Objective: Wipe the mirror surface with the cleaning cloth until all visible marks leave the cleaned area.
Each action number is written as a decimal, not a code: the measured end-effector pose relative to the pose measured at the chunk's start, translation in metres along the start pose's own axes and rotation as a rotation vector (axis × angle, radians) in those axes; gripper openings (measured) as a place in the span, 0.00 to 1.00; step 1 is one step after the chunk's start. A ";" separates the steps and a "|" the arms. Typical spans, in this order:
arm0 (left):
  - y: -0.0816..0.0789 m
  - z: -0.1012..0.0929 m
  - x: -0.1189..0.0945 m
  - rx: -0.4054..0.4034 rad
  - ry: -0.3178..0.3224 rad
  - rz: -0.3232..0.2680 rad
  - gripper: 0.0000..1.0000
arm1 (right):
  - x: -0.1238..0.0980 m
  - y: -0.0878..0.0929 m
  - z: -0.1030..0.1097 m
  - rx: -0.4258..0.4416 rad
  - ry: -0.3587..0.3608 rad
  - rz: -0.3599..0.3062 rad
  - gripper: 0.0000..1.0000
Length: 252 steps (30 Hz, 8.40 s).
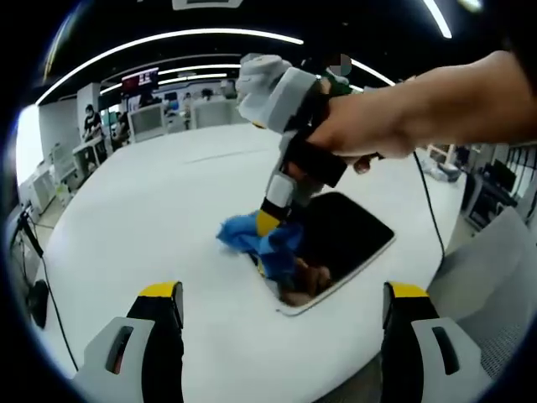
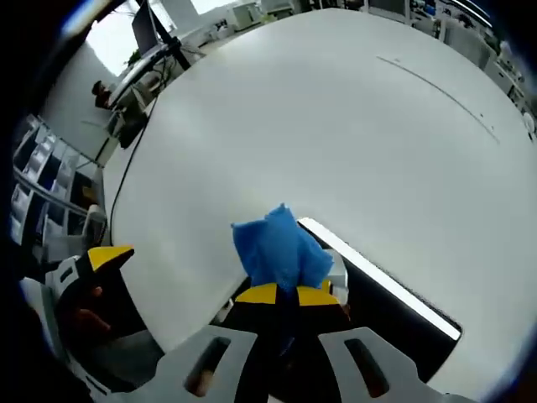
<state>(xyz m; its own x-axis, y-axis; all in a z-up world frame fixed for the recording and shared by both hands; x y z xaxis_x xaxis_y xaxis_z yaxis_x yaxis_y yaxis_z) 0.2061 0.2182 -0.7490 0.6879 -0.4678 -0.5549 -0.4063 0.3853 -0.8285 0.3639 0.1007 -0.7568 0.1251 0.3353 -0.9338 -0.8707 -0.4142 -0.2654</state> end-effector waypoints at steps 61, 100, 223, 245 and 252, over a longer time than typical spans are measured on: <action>0.001 0.001 0.000 -0.009 -0.021 0.014 0.99 | 0.005 -0.028 -0.039 -0.004 0.036 -0.040 0.00; 0.000 0.000 0.000 0.010 -0.019 0.020 0.99 | -0.006 -0.007 -0.047 -0.017 0.108 -0.078 0.00; 0.001 0.000 0.001 0.002 -0.021 0.015 0.99 | -0.022 0.109 0.014 -0.084 0.018 -0.100 0.00; 0.001 0.000 0.000 -0.001 -0.026 0.017 0.99 | -0.026 0.116 0.002 -0.082 0.004 -0.088 0.00; 0.001 0.000 0.000 -0.001 -0.025 0.019 0.99 | -0.028 0.118 -0.001 -0.080 0.005 -0.087 0.01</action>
<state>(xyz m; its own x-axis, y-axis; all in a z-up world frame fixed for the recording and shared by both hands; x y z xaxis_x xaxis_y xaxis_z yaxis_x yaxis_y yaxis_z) 0.2058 0.2191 -0.7500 0.6951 -0.4400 -0.5685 -0.4202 0.3931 -0.8179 0.2579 0.0416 -0.7626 0.2017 0.3686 -0.9074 -0.8154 -0.4501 -0.3641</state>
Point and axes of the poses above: the point that each gripper's makers call its tool centre point, and the gripper's own axes: x roughly forward along the fingers, z roughly to its left, y roughly out of its underside, the point moved 10 cm from there along -x, roughly backward along the fingers, and after that the axes turned 11 degrees about x, right-handed, at the moved point
